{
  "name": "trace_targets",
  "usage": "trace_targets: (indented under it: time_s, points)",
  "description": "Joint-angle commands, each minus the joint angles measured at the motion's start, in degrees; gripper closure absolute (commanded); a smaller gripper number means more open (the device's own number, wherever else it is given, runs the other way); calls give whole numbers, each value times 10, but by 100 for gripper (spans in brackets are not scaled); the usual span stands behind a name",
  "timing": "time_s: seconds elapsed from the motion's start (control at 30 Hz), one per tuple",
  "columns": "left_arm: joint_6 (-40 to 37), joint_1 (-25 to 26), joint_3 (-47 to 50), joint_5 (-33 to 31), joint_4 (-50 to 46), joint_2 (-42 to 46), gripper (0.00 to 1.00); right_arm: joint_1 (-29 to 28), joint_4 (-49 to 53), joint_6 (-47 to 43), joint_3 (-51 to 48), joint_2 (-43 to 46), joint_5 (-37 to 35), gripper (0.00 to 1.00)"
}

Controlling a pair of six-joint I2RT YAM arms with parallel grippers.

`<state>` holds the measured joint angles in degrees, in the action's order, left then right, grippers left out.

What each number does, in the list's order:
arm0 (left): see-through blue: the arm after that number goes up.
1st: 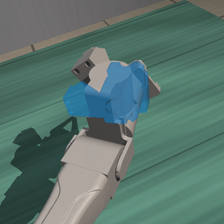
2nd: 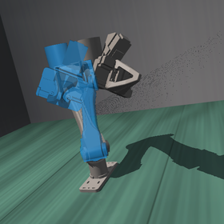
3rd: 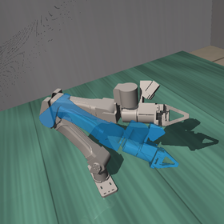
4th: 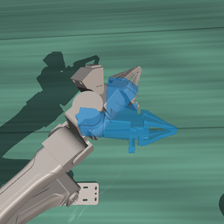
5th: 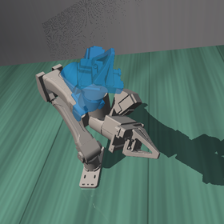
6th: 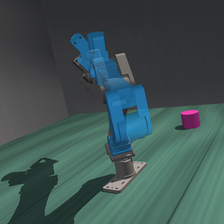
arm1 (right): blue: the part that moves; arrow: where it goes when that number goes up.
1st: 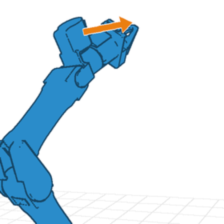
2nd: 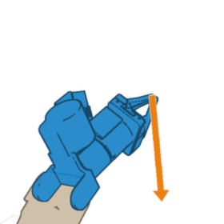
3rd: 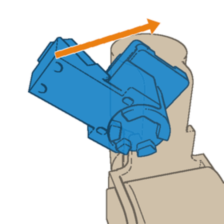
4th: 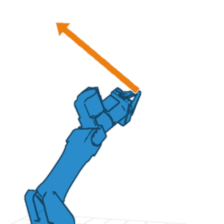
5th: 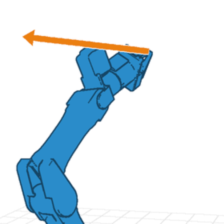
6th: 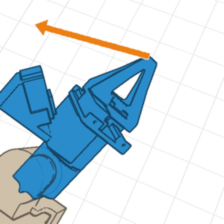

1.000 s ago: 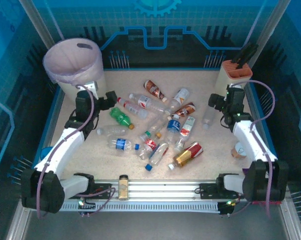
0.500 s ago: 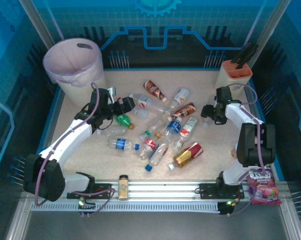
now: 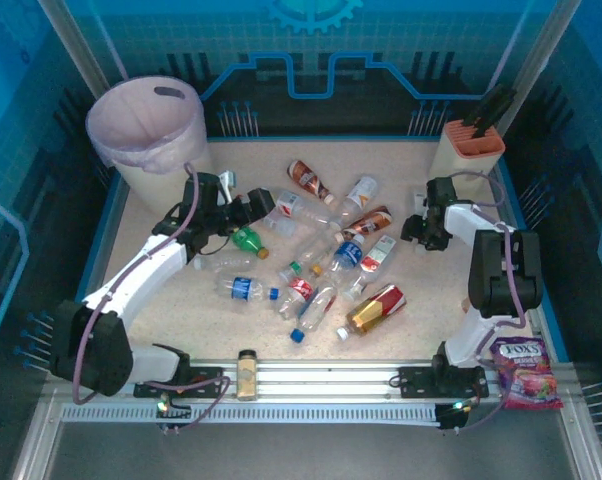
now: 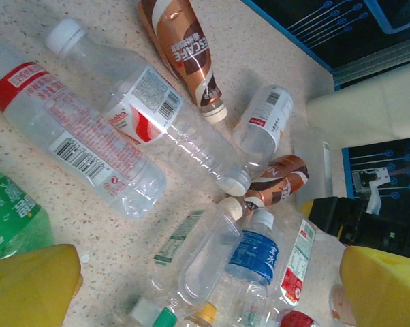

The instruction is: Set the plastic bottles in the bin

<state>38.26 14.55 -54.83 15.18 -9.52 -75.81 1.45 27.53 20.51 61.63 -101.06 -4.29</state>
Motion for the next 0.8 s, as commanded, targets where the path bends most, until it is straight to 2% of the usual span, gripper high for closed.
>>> trace_targets:
  time_s: [0.0, 0.2, 0.3, 0.43, 0.53, 0.77]
  points:
    - [33, 4, -20, 34, 36, -10, 1, -3, 22, -19, 13, 19, -10, 39]
    - [131, 5, -5, 98, 145, -19, 1, -16, 76, -62, 23, 91, -15, 44]
    - [180, 12, 3, 118, 213, -25, 1, -54, 100, -87, 34, 143, -7, 44]
    - [184, 34, -19, 105, 222, -32, 1, -141, 117, -117, 72, 183, 49, 47]
    - [174, 52, -47, 87, 213, -44, 1, -198, 120, -116, 101, 183, 118, 48]
    - [222, 92, -74, 75, 297, -93, 1, -303, 68, -72, 135, 168, 226, 47]
